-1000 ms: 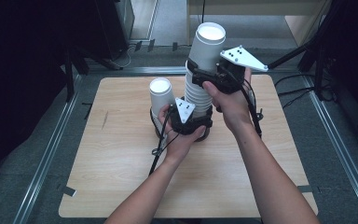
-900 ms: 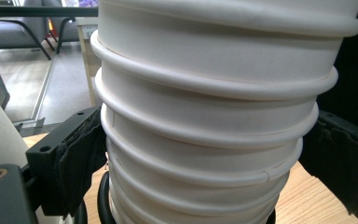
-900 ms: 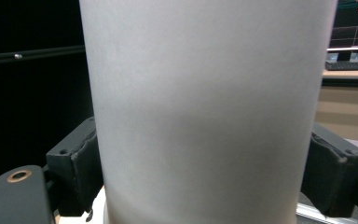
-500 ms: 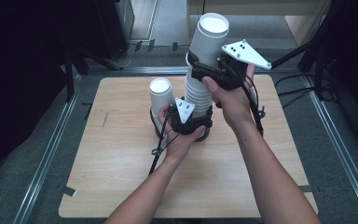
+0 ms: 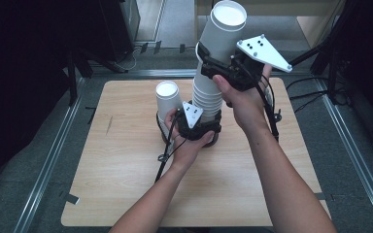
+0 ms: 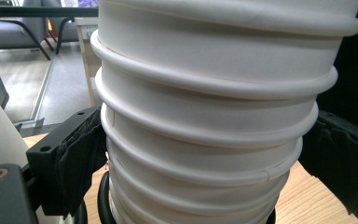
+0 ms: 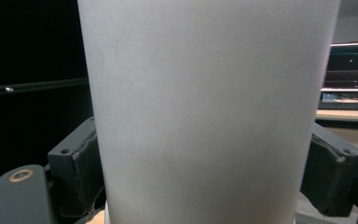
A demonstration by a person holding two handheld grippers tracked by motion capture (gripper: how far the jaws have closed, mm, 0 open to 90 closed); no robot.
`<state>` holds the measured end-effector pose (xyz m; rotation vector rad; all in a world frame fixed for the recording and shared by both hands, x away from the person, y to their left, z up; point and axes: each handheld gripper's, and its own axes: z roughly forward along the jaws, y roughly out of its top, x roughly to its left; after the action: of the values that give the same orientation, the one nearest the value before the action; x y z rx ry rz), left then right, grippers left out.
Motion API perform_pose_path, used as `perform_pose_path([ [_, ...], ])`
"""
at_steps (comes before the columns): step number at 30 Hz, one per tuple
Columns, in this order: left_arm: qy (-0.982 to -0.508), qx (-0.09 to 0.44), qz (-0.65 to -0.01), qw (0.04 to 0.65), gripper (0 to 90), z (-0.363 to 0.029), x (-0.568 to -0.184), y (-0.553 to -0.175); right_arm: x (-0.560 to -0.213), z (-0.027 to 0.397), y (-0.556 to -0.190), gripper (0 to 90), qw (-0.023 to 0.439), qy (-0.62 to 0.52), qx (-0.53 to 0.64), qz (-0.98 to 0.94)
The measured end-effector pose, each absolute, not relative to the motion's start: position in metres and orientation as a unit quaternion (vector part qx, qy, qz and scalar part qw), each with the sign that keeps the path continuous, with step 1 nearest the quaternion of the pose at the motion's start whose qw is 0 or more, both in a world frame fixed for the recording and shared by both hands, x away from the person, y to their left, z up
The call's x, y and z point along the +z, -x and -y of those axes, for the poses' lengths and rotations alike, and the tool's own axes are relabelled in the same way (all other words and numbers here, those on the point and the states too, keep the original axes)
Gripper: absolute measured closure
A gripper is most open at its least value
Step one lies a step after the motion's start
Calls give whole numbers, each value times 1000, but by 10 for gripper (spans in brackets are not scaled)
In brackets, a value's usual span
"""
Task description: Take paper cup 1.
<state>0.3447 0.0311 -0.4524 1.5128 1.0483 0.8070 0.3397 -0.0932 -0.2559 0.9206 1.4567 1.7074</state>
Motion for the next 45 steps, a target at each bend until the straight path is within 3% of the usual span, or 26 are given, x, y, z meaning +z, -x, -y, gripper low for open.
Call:
perform_pose_path([
  [21,-635,339,-439,537,42,-31,-453,-345,-245,128,-329,140,360,-360,674,-536],
  [45,-643,326,-437,537,47,-36,-450,-343,-271,169,-311,139,380,-378,659,-528],
])
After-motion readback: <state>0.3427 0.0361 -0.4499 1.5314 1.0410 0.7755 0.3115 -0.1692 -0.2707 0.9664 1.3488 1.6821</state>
